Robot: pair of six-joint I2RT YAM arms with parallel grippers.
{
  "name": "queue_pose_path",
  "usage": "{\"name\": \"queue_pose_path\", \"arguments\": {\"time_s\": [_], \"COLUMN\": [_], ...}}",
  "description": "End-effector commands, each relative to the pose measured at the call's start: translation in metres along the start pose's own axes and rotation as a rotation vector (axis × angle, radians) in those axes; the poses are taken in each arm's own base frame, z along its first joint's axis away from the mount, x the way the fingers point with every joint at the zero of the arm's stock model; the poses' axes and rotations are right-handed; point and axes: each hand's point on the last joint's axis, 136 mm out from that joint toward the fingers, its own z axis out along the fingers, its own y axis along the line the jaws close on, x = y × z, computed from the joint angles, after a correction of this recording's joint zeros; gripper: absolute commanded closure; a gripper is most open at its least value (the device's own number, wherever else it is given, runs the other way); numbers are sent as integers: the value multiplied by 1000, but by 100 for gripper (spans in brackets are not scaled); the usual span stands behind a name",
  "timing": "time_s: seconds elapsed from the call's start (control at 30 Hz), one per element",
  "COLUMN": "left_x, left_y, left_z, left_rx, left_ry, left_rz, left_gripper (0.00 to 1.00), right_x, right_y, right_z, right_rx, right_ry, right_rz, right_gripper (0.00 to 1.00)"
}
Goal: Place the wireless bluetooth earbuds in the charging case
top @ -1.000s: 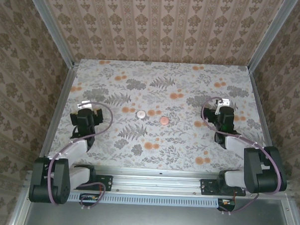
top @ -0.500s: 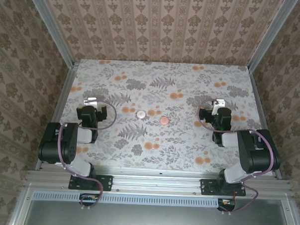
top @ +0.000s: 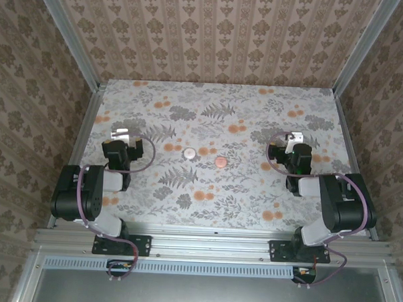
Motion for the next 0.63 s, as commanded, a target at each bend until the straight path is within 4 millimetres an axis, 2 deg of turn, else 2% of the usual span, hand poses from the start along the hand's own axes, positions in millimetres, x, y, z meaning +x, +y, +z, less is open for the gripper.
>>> {"name": "queue_pose_path", "arguments": {"time_s": [0.0, 0.6], "left_x": [-13, -13], "left_y": [-4, -2], "left_z": [1, 0], "left_rx": [15, 27], "left_ry": [-32, -39], "left_rz": [-6, -26], "left_gripper": [0, 0], "right_x": [-15, -15], "right_y": [1, 2], "right_z": [2, 1], "right_rx": [-12, -15], "right_ry": [-42, -44], "right_rz": [8, 10], "right_gripper": [0, 0]}}
